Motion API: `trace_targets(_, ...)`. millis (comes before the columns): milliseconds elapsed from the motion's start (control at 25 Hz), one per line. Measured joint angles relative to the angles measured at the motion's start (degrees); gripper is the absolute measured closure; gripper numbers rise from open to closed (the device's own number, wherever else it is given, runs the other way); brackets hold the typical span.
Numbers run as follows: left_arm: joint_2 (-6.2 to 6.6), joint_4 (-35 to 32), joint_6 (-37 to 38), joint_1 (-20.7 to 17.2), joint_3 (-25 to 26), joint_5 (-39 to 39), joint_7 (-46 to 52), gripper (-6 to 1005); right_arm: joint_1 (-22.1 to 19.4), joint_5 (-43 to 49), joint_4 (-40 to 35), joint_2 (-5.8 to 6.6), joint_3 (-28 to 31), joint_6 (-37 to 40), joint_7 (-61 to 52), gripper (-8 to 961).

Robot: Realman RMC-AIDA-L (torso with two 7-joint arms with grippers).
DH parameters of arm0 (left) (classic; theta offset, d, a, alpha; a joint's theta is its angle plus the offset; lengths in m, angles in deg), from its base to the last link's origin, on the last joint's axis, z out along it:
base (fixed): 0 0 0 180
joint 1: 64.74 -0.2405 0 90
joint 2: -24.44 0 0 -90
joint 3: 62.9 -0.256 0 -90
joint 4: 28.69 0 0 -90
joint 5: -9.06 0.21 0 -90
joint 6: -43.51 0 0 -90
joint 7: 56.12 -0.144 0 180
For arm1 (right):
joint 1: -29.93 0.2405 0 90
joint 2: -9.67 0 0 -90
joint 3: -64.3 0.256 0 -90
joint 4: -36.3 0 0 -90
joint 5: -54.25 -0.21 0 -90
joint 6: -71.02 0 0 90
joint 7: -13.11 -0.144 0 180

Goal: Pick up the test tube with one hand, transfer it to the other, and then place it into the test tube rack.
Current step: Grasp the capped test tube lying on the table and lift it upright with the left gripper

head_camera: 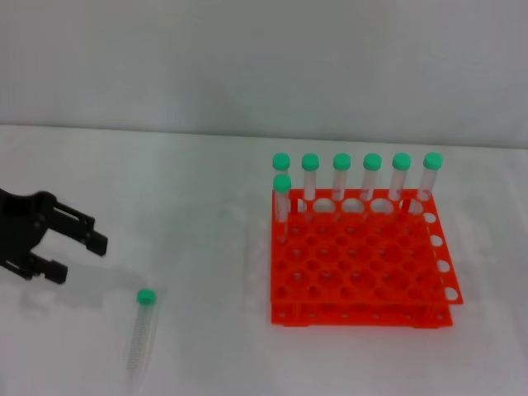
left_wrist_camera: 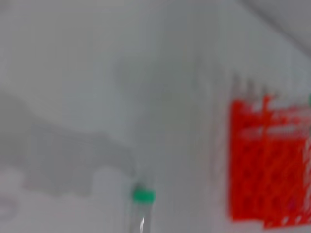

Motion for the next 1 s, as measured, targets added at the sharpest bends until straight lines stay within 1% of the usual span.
trace_targets(80,-0.29,1.7,0.7,1.4,-1.5,1.9,0.0,243,0.0,0.0,0.0,0.00,0.0,-0.1,0.0,81)
trace_targets(200,-0.64,2.9,0.9,2.5,-4.6,2.7,0.1,245,0.2,0.0,0.0,0.00,0.0,-0.2,0.0,81)
trace_targets(400,-1.52,6.0,1.0,4.3,-6.1,4.4,0.1,250,0.3,0.0,0.0,0.00,-0.2,-0.2,0.0,81)
trace_targets(560,-2.21,7.9,1.0,5.4,-8.2,6.7,0.1,253,0.4,-0.1,0.0,0.00,-1.5,-0.2,-0.3,81)
trace_targets(800,-2.80,10.1,0.9,6.8,-8.6,9.7,0.1,258,0.5,-0.2,0.0,0.00,-1.9,-0.2,-1.0,81)
trace_targets(1000,-4.28,11.0,0.5,8.3,-8.7,14.7,0.1,262,0.5,-0.2,0.0,0.00,-2.0,-0.2,-1.5,82)
